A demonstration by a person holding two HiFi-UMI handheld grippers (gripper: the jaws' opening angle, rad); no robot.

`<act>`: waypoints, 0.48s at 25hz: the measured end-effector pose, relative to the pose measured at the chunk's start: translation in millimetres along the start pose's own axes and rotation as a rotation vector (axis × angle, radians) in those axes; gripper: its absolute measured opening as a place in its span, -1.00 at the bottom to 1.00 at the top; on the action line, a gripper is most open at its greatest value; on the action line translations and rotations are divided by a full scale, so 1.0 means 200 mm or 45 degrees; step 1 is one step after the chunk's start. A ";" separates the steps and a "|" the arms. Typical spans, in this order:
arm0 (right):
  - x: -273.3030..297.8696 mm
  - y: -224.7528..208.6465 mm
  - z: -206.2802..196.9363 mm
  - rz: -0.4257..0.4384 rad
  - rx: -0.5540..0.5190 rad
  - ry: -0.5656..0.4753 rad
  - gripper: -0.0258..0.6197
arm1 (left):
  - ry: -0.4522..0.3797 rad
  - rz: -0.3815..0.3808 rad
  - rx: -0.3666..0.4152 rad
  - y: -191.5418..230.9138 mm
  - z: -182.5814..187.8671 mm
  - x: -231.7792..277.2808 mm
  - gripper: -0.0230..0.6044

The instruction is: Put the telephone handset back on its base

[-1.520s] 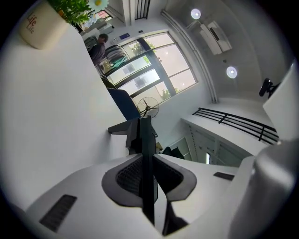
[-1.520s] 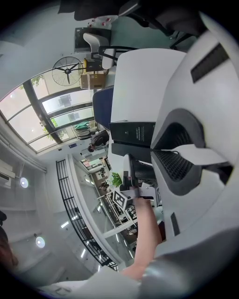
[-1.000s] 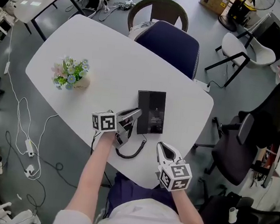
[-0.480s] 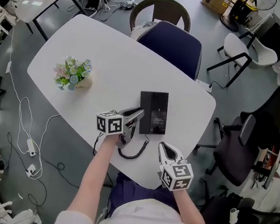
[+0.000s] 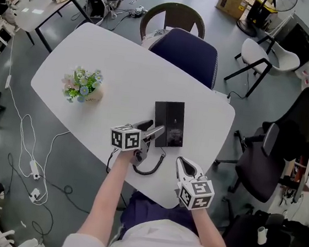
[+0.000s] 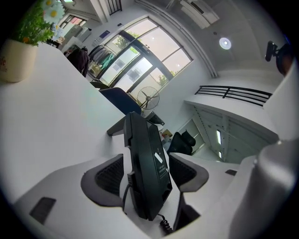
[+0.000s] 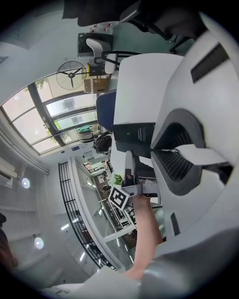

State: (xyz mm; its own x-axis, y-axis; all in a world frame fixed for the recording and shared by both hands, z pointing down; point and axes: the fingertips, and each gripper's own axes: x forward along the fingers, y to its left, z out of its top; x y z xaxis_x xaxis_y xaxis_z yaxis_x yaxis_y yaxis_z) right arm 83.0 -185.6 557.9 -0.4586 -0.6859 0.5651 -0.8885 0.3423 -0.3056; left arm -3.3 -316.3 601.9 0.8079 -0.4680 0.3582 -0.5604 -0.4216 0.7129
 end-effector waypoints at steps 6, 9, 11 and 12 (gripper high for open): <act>-0.08 0.02 0.00 -0.060 0.007 -0.061 -0.81 | -0.011 0.008 0.071 -0.10 -0.04 -0.12 0.03; -0.13 0.04 0.01 -0.085 0.004 -0.095 -0.81 | -0.029 0.018 0.130 -0.17 -0.06 -0.22 0.03; -0.15 0.06 0.00 -0.098 0.004 -0.116 -0.81 | -0.032 0.037 0.191 -0.20 -0.09 -0.29 0.03; -0.17 0.07 0.00 -0.103 0.004 -0.125 -0.81 | -0.030 0.052 0.231 -0.22 -0.10 -0.32 0.03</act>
State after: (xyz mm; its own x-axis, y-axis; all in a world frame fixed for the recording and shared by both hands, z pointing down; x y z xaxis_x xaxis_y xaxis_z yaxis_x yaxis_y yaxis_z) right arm 85.9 -157.8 534.8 -0.3813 -0.7706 0.5106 -0.9225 0.2813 -0.2643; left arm -26.8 -251.3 560.0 0.7804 -0.5050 0.3687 -0.6181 -0.5338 0.5771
